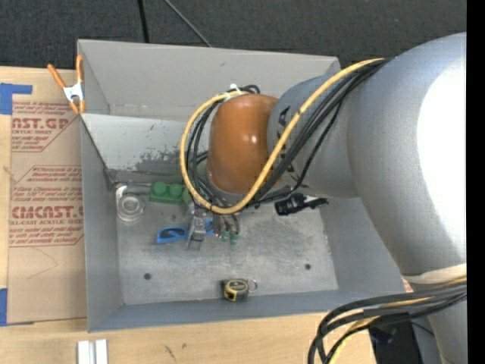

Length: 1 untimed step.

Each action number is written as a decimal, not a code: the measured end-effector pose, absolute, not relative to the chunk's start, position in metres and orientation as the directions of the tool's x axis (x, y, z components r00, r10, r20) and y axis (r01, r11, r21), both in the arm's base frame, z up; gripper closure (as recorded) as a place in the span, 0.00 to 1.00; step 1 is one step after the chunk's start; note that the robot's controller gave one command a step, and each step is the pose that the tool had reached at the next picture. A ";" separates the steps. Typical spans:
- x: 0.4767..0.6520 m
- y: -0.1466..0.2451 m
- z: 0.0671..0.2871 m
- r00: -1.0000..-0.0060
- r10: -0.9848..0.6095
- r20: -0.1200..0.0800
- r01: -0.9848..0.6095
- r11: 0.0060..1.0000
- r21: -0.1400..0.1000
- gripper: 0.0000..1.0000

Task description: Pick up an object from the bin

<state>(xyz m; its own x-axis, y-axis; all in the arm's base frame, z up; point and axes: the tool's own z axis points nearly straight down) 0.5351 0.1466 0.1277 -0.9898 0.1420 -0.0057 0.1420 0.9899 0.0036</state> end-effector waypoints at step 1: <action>0.535 0.147 0.134 -0.990 0.141 -0.002 0.141 0.990 0.002 1.00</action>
Offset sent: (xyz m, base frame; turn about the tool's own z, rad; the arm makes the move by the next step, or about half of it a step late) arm -0.0003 0.0001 0.0065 0.0000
